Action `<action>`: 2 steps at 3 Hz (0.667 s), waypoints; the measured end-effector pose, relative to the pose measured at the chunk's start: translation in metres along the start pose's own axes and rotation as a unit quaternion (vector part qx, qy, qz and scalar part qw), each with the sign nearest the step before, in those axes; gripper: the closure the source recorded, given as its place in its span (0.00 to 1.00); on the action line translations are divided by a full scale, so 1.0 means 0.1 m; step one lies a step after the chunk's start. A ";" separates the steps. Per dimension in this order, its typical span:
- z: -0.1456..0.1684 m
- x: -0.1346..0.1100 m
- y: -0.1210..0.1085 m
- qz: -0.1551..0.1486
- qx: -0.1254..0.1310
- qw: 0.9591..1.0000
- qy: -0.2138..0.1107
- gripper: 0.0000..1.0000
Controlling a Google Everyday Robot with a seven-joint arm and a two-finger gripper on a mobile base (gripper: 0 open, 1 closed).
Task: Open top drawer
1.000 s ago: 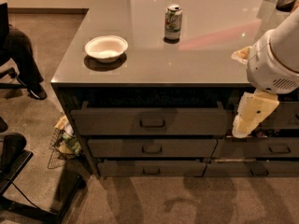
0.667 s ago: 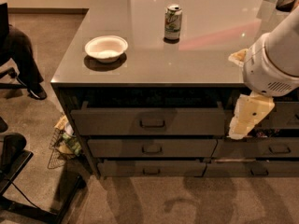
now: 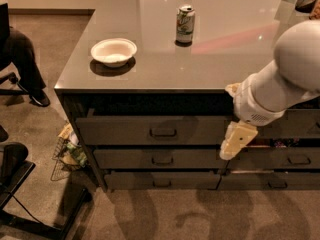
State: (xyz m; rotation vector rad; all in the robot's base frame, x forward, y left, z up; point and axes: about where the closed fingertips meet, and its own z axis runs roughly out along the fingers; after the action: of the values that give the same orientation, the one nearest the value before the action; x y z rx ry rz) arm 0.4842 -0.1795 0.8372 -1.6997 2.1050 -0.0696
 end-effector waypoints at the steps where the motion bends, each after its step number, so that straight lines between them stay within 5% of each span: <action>1: 0.46 0.13 -0.12 0.008 -0.012 1.000 -0.009 0.00; 2: 0.82 0.29 -0.22 0.010 -0.025 1.000 -0.001 0.00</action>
Offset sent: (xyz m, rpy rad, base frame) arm 0.0701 -0.0278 -0.1184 0.0034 0.0874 -0.0072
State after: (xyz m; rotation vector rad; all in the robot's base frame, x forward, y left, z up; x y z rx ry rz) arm 0.5295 -0.1933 0.7613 -1.7062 2.1388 -0.0101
